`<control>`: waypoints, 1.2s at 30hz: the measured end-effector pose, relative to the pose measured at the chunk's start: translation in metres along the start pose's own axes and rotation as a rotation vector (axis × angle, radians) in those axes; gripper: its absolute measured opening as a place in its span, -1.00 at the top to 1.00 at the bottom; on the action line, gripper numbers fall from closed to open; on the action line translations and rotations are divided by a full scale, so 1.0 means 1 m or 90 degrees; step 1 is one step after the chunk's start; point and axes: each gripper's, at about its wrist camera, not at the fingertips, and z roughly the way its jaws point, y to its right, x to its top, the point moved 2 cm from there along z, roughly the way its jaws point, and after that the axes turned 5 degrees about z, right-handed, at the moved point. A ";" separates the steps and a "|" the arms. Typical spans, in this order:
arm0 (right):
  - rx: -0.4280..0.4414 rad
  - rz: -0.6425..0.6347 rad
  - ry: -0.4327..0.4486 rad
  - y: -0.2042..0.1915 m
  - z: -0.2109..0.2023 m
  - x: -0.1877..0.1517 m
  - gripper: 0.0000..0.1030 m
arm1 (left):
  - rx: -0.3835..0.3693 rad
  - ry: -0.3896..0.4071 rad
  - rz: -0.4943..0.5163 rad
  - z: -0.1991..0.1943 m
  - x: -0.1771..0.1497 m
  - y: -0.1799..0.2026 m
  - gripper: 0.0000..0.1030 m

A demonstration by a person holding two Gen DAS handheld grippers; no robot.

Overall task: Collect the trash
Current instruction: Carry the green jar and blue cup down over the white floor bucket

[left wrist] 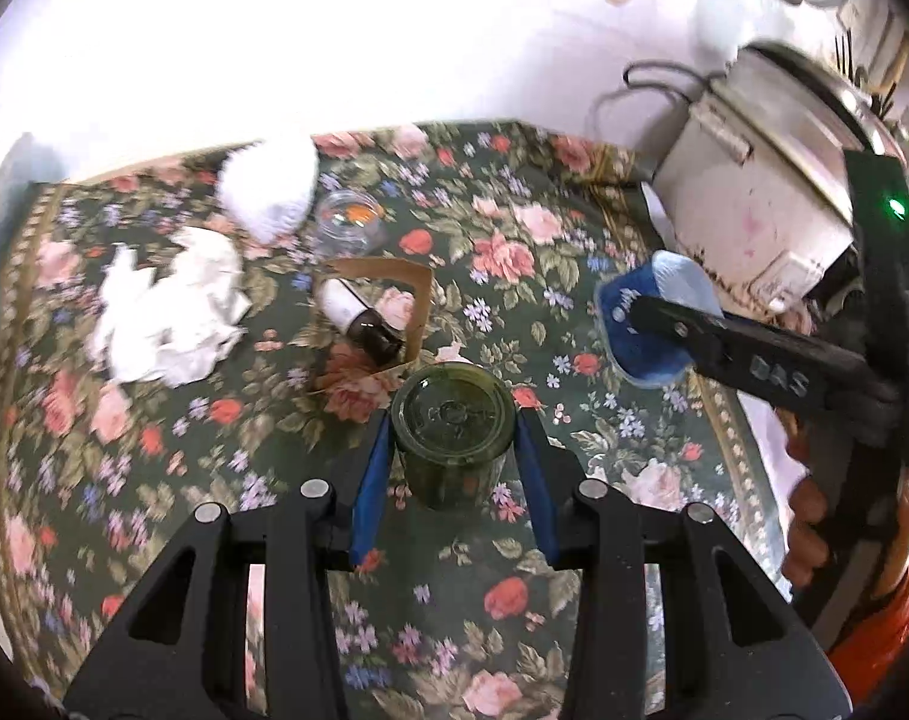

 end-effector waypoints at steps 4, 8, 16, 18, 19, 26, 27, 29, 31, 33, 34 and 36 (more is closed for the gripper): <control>0.033 -0.032 0.021 -0.013 -0.031 -0.011 -0.17 | 0.032 0.042 -0.013 -0.037 -0.009 0.004 0.22; 0.061 -0.061 0.039 -0.032 -0.059 -0.026 -0.17 | 0.049 0.073 -0.028 -0.074 -0.022 0.005 0.22; 0.107 -0.086 0.073 -0.071 -0.114 -0.071 -0.17 | 0.059 0.120 -0.042 -0.142 -0.065 -0.011 0.22; 0.106 -0.092 0.080 -0.081 -0.125 -0.086 -0.17 | 0.057 0.126 -0.046 -0.154 -0.077 -0.017 0.22; 0.105 -0.093 0.081 -0.085 -0.130 -0.094 -0.17 | 0.053 0.128 -0.048 -0.161 -0.084 -0.021 0.22; 0.076 -0.087 0.093 -0.121 -0.159 -0.164 -0.17 | 0.038 0.122 -0.027 -0.202 -0.159 -0.048 0.22; 0.071 -0.083 0.093 -0.124 -0.161 -0.173 -0.17 | 0.037 0.119 -0.025 -0.205 -0.168 -0.051 0.22; 0.067 -0.073 0.088 -0.133 -0.164 -0.194 -0.17 | 0.035 0.109 -0.020 -0.214 -0.195 -0.059 0.22; 0.061 -0.062 0.080 -0.141 -0.165 -0.220 -0.17 | 0.032 0.098 -0.015 -0.221 -0.220 -0.064 0.22; 0.058 -0.050 0.069 -0.147 -0.165 -0.241 -0.17 | 0.031 0.085 -0.008 -0.229 -0.245 -0.068 0.22; 0.058 -0.043 0.061 -0.150 -0.165 -0.255 -0.17 | 0.030 0.080 -0.006 -0.232 -0.256 -0.070 0.22; 0.058 -0.036 0.050 -0.155 -0.166 -0.276 -0.17 | 0.024 0.069 -0.003 -0.238 -0.277 -0.073 0.22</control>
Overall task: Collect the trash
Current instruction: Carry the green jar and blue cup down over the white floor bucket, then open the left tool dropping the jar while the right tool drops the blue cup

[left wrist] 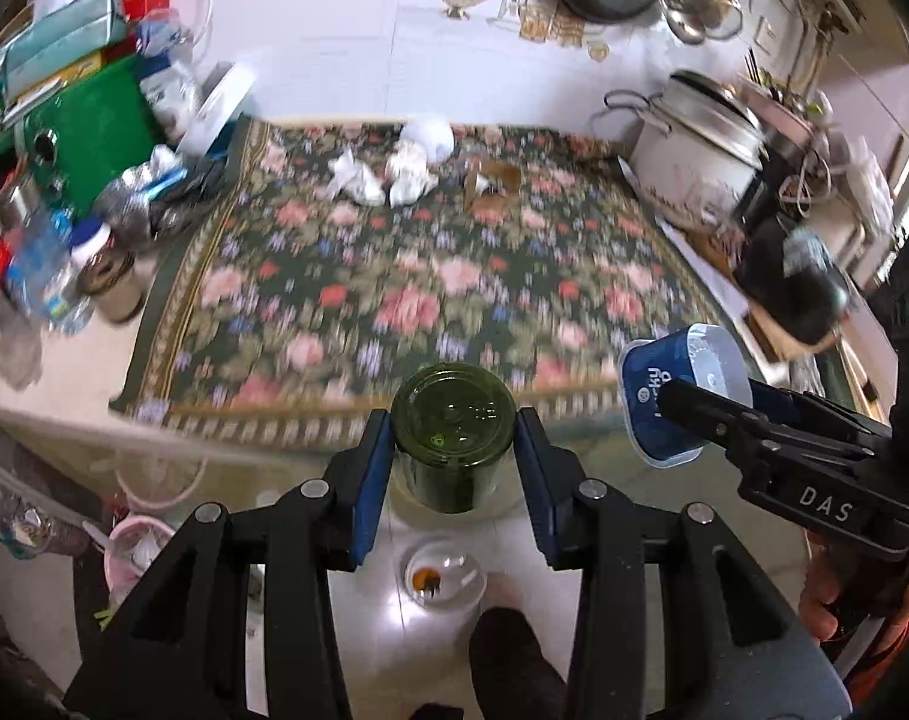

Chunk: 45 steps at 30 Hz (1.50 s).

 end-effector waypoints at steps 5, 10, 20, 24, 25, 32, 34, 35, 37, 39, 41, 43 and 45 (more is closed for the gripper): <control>-0.011 0.010 -0.028 -0.011 -0.002 -0.046 -0.17 | -0.020 -0.043 -0.003 -0.001 -0.045 -0.001 0.22; -0.025 0.019 -0.066 -0.004 0.003 -0.078 -0.17 | -0.039 -0.091 -0.010 0.016 -0.076 0.006 0.22; -0.076 0.003 -0.135 0.049 0.057 -0.118 -0.17 | -0.050 -0.191 -0.039 0.116 -0.143 0.029 0.22; -0.091 -0.003 -0.168 0.081 0.099 -0.140 -0.17 | -0.049 -0.217 -0.072 0.169 -0.178 0.029 0.22; -0.095 -0.005 -0.179 0.091 0.116 -0.149 -0.17 | -0.047 -0.222 -0.083 0.188 -0.191 0.027 0.22; -0.094 0.003 -0.235 0.138 0.218 -0.207 -0.17 | -0.045 -0.247 -0.121 0.291 -0.257 0.011 0.22; -0.083 0.008 -0.239 0.146 0.247 -0.223 -0.17 | -0.045 -0.257 -0.129 0.324 -0.280 0.004 0.22; -0.078 0.011 -0.239 0.150 0.260 -0.230 -0.17 | -0.046 -0.262 -0.133 0.339 -0.290 0.000 0.22; -0.066 0.012 -0.239 0.153 0.282 -0.243 -0.17 | -0.045 -0.269 -0.142 0.364 -0.306 -0.005 0.22; -0.058 0.011 -0.236 0.155 0.300 -0.253 -0.17 | -0.052 -0.275 -0.150 0.387 -0.320 -0.009 0.22; -0.048 0.009 -0.235 0.154 0.312 -0.259 -0.17 | -0.053 -0.284 -0.151 0.410 -0.334 -0.012 0.22; -0.042 0.004 -0.231 0.156 0.323 -0.266 -0.17 | -0.048 -0.296 -0.150 0.428 -0.346 -0.012 0.22; -0.037 0.004 -0.232 0.157 0.333 -0.271 -0.17 | -0.053 -0.307 -0.154 0.441 -0.354 -0.013 0.22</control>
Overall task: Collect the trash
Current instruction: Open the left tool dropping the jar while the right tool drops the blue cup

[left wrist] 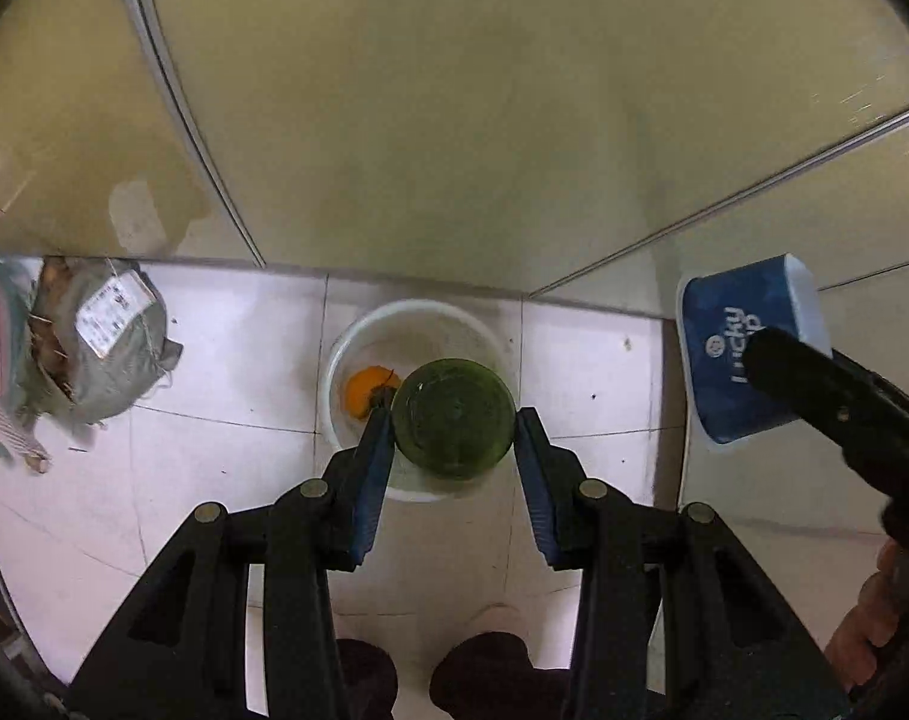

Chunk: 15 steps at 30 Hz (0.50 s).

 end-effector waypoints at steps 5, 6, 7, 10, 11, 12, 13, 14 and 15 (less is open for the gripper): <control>0.006 0.004 -0.017 0.007 0.023 -0.002 -0.17 | -0.006 -0.020 -0.009 0.023 -0.002 -0.011 0.22; 0.006 0.003 -0.020 0.006 0.027 -0.003 -0.17 | -0.004 -0.022 -0.010 0.024 -0.003 -0.012 0.22; 0.006 0.003 -0.023 0.006 0.029 -0.004 -0.17 | 0.003 -0.021 -0.011 0.025 -0.004 -0.016 0.22; 0.015 -0.004 -0.033 -0.002 0.033 -0.006 -0.17 | 0.012 -0.017 -0.016 0.021 -0.005 -0.023 0.22; 0.019 -0.008 -0.037 -0.004 0.035 -0.006 -0.18 | 0.017 -0.015 -0.018 0.017 -0.006 -0.026 0.22; 0.022 -0.013 -0.041 -0.008 0.037 -0.006 -0.18 | 0.021 -0.014 -0.020 0.014 -0.006 -0.028 0.22; 0.026 -0.017 -0.045 -0.010 0.038 -0.007 -0.18 | 0.029 -0.011 -0.022 0.009 -0.007 -0.030 0.22; 0.031 -0.021 -0.051 -0.014 0.038 -0.007 -0.18 | 0.032 -0.010 -0.023 0.006 -0.007 -0.032 0.22; 0.033 -0.023 -0.058 -0.016 0.039 -0.008 -0.18 | 0.035 -0.007 -0.024 0.002 -0.007 -0.034 0.22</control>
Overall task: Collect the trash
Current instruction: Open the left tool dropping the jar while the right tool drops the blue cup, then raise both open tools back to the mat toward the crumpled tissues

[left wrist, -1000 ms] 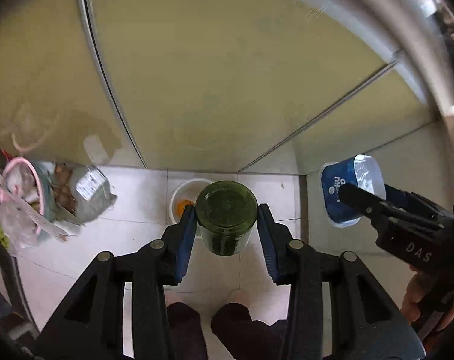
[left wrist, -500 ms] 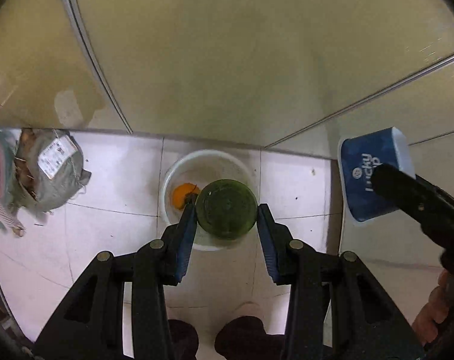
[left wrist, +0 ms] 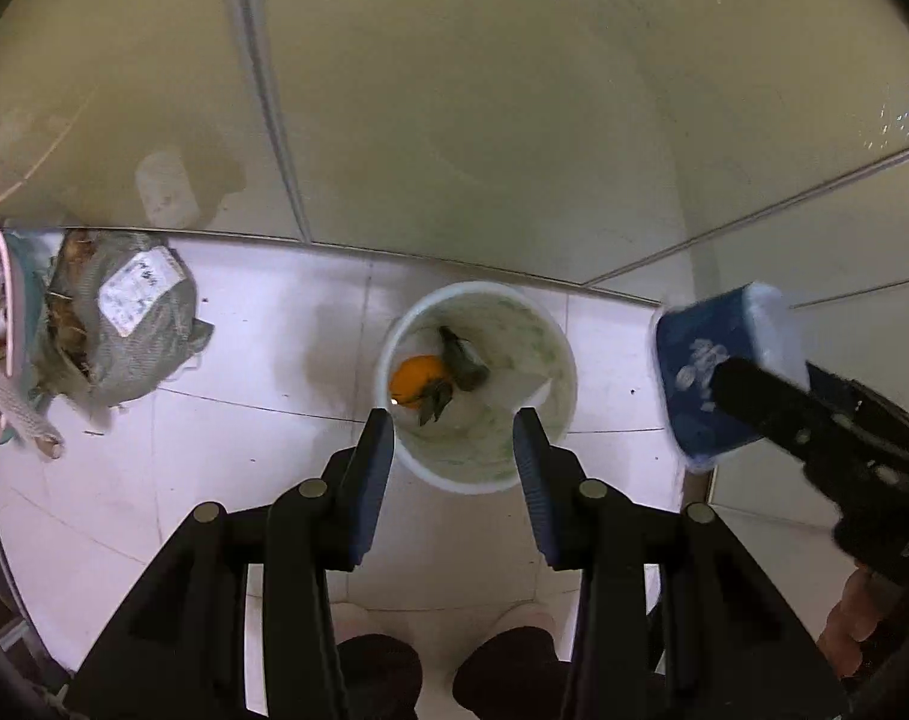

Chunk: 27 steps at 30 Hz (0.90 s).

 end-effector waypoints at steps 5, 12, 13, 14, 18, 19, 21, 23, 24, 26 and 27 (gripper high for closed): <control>0.004 -0.007 -0.031 -0.010 0.002 -0.005 -0.19 | 0.012 0.016 -0.011 -0.026 -0.001 -0.013 0.22; 0.005 -0.008 -0.041 -0.027 -0.037 -0.008 -0.19 | 0.024 0.025 -0.013 -0.089 -0.001 -0.004 0.22; 0.003 -0.007 -0.038 -0.029 -0.046 -0.008 -0.19 | 0.024 0.027 -0.010 -0.103 -0.002 -0.001 0.22; 0.001 -0.006 -0.035 -0.033 -0.058 -0.007 -0.19 | 0.023 0.030 -0.007 -0.120 -0.002 0.004 0.22; 0.000 -0.001 -0.015 -0.049 -0.113 -0.001 -0.19 | 0.021 0.047 0.009 -0.184 -0.001 0.021 0.22; 0.000 0.000 -0.009 -0.054 -0.128 0.000 -0.19 | 0.020 0.055 0.014 -0.205 -0.001 0.026 0.22; 0.001 0.003 0.008 -0.062 -0.161 0.003 -0.19 | 0.017 0.068 0.020 -0.237 0.001 0.032 0.22; 0.004 0.006 0.029 -0.072 -0.195 0.006 -0.19 | 0.016 0.086 0.030 -0.278 0.003 0.041 0.22; 0.004 0.008 0.043 -0.078 -0.219 0.008 -0.19 | 0.017 0.095 0.036 -0.295 0.004 0.044 0.22; 0.005 0.010 0.066 -0.088 -0.256 0.011 -0.19 | 0.017 0.118 0.046 -0.337 0.008 0.051 0.22; 0.005 0.010 0.079 -0.094 -0.274 0.012 -0.19 | 0.016 0.132 0.053 -0.360 0.010 0.054 0.22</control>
